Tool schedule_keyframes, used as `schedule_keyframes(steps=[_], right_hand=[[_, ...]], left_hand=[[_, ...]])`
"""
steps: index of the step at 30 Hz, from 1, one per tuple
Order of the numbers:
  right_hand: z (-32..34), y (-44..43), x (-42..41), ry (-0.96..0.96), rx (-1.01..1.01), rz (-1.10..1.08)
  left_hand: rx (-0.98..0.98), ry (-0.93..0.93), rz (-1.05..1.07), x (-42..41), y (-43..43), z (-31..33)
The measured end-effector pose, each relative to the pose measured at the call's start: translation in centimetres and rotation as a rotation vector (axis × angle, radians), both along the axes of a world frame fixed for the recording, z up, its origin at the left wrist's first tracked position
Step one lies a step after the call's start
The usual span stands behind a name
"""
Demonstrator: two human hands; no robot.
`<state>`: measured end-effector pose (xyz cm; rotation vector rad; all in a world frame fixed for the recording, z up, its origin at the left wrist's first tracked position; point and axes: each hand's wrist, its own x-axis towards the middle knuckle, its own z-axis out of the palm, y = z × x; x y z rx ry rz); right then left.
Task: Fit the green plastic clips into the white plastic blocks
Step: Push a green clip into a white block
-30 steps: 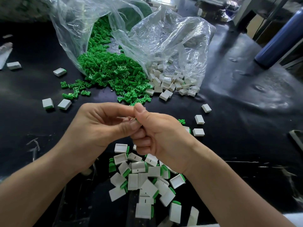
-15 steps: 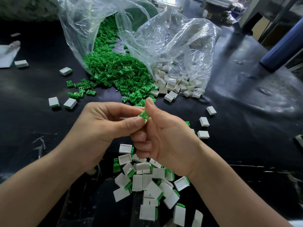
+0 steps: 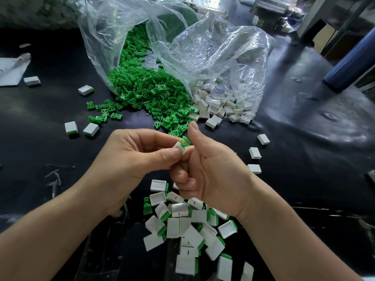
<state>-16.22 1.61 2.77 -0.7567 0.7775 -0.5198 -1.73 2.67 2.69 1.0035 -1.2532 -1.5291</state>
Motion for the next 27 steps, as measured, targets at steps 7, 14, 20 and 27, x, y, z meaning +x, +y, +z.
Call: schedule_keyframes(steps=[7,14,20,27], right_hand=[[0.06,0.38,-0.10,0.194,-0.147,0.006],[0.20,0.65,0.21,0.111,-0.135,-0.045],[0.20,0.44,0.18,0.138,-0.162,-0.012],[0.09,0.48,0.20,0.279,-0.323,-0.109]], left_hand=[[0.017,-0.035,0.012,0.15,-0.10,-0.66],[0.044,-0.016,0.015,0.23,-0.16,-0.59],[0.018,0.002,-0.033,0.12,-0.12,-0.15],[0.023,0.046,0.023,0.17,-0.18,-0.39]])
